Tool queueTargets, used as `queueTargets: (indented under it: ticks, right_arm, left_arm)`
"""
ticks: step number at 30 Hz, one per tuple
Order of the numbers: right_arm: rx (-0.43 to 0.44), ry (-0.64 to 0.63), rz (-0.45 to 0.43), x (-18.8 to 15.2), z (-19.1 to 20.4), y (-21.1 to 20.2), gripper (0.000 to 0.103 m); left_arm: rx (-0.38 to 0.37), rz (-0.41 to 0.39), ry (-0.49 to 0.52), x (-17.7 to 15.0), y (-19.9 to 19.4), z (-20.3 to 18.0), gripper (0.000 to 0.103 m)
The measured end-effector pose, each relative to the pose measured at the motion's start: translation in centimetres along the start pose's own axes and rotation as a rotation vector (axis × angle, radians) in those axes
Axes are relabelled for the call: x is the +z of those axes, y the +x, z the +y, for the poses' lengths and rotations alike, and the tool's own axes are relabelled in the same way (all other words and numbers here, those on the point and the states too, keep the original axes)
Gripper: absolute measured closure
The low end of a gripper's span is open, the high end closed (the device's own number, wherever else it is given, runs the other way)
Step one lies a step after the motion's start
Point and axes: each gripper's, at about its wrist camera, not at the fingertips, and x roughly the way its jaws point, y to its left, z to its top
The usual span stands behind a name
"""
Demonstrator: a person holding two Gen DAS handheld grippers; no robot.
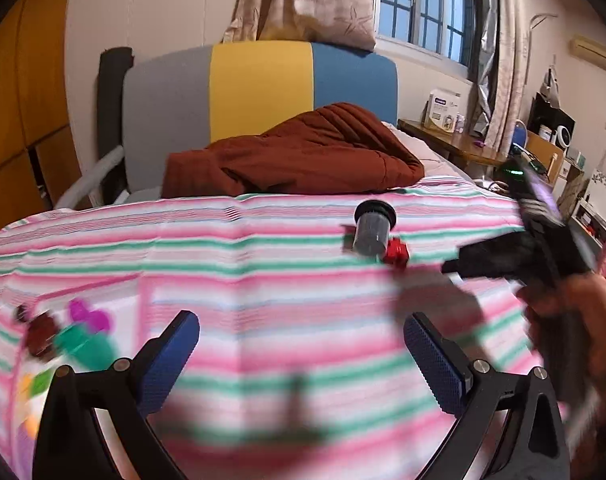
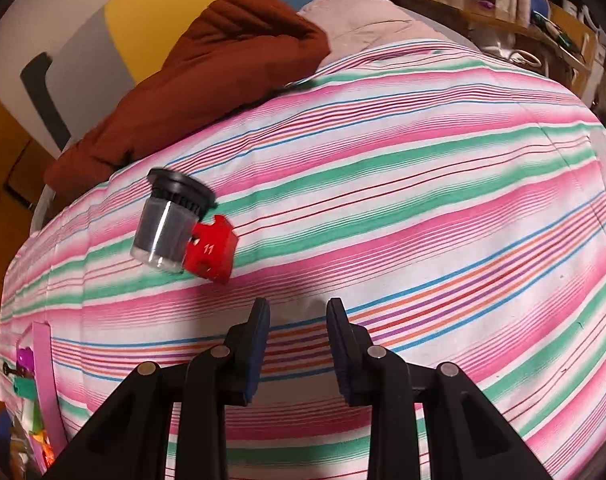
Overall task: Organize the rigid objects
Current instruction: 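Move the right gripper to the small red block while the left gripper grasps the black-lidded jar, then lift the clear jar with the left gripper while the right gripper grasps the red block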
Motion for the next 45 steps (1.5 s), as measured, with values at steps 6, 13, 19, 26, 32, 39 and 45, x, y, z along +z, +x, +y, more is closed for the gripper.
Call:
queueTargets:
  ticks: [6,13,19,26,32,39,45]
  right_arm:
    - [-0.002,0.036,-0.034,1.0,-0.7,-0.6,0.074]
    - [0.033,0.108,-0.007,1.2,-2.3,-0.3,0.074]
    - [0.046,0.107,0.007,0.9,-1.9,-0.3,0.074]
    - [0.043,0.114,0.017,1.0,-2.1,0.3,0.074]
    - [0.043,0.111,0.031,0.7,-2.1,0.3,0.074]
    - [0.052,0.103,0.037,0.7,-1.8,0.7,0.074]
    - [0.056,0.084,0.033,0.6,-1.4,0.6,0.074]
  left_arm:
    - [-0.06,0.077,-0.062,2.5,9.2,-2.1,0.0]
    - [-0.117,0.116,-0.033,4.5,15.2,-4.3,0.003]
    - [-0.21,0.197,-0.066,5.0,18.1,-4.5,0.031]
    - [-0.274,0.178,-0.093,5.2,17.6,-4.1,0.058]
    - [-0.255,0.16,-0.069,5.5,15.3,-2.9,0.059]
    - [-0.248,0.204,-0.113,5.9,12.6,0.1,0.06]
    - [-0.207,0.2,-0.106,6.4,12.4,0.7,0.06]
